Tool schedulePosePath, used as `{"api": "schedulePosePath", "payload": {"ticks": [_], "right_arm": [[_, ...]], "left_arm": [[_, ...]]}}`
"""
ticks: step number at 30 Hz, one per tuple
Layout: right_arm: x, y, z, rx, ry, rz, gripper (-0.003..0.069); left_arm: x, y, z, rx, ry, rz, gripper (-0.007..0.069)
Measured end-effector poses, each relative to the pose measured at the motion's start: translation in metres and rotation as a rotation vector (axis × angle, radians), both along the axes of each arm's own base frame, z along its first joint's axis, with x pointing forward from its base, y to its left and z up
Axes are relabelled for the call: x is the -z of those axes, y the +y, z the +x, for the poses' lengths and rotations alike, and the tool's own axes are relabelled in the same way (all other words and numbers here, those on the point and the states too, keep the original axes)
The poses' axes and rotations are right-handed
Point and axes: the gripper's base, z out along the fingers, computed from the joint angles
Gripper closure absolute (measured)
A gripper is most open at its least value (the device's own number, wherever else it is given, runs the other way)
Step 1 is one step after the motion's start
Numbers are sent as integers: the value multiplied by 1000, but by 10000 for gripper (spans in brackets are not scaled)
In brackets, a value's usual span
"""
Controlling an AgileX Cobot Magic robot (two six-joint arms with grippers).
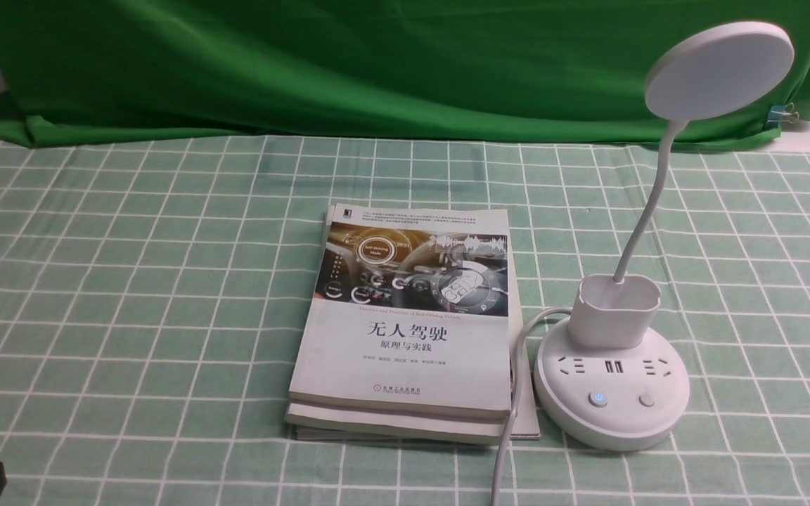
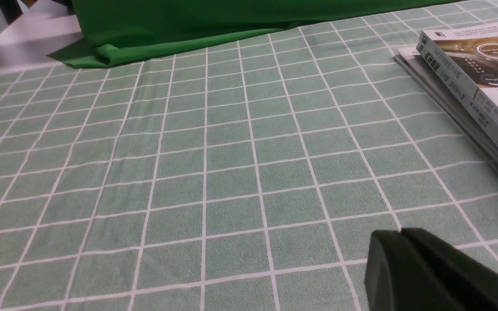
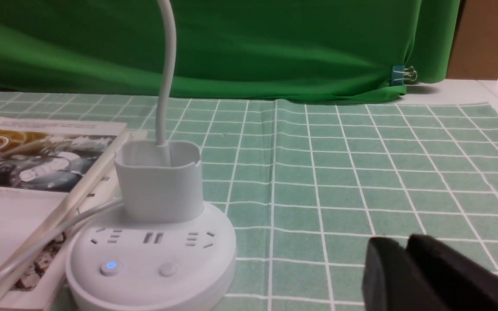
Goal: Turn off the desk lamp on the blue coffee tablecloth by hand.
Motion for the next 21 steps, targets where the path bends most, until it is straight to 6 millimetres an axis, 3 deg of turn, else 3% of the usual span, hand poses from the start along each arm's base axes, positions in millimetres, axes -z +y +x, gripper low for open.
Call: {"api": "schedulePosePath", "payload": {"ticks": [21], "right_arm": [[0, 0, 0, 0, 0, 1, 522]], "left_arm": [[0, 0, 0, 0, 0, 0, 624]]}}
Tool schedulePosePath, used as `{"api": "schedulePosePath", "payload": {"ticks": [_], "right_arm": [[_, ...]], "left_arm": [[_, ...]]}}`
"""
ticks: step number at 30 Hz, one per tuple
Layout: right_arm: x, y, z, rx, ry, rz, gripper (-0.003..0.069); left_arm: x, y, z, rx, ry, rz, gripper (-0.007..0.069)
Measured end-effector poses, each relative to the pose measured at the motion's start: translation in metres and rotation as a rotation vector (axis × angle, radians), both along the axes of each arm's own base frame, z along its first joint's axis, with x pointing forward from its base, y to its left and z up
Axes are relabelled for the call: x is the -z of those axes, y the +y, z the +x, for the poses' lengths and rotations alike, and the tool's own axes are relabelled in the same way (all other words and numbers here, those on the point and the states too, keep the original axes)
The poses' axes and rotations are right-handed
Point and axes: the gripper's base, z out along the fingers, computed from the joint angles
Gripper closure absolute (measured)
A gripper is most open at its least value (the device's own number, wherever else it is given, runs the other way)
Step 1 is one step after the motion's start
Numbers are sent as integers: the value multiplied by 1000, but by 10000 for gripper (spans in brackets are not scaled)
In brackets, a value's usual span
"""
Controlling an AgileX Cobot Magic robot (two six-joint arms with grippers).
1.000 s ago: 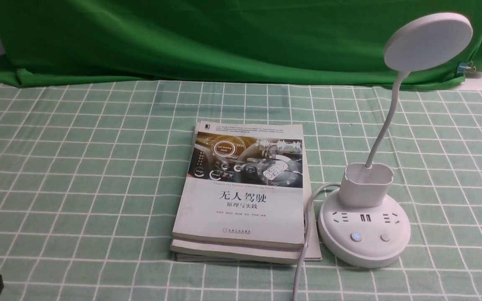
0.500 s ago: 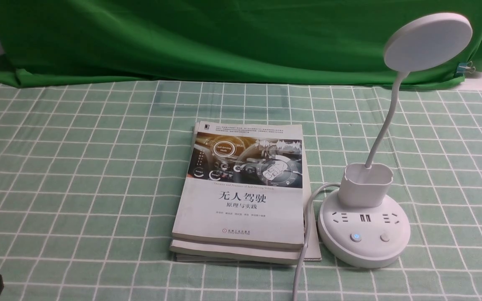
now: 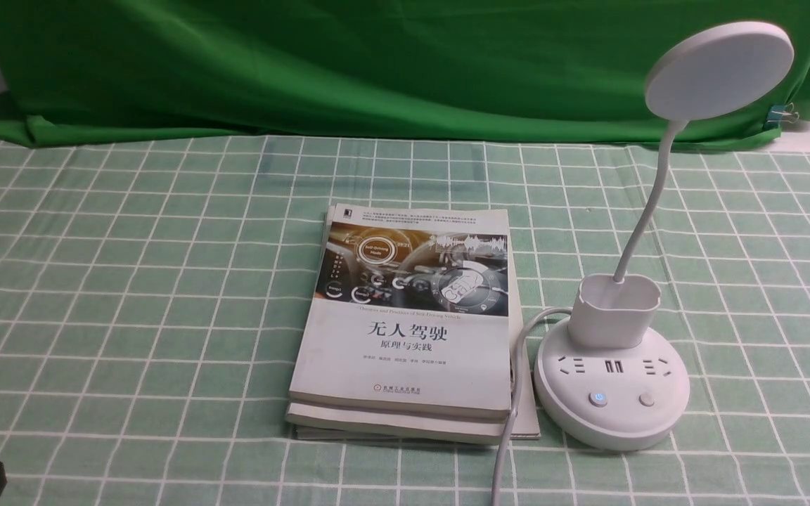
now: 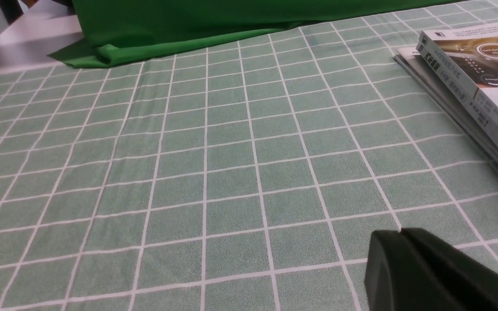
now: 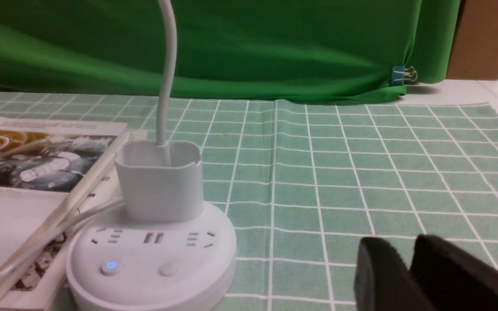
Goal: Turn off the desk lamp on the blue coffee tablecloth by hand.
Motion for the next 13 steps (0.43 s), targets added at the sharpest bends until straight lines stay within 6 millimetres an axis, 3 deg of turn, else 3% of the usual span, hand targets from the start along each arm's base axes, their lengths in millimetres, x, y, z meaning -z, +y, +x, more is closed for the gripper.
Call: {"api": "schedulePosePath", "payload": {"ticks": [13], "right_arm": [[0, 0, 0, 0, 0, -1, 491]], "left_arm": [[0, 0, 0, 0, 0, 0, 624]]}}
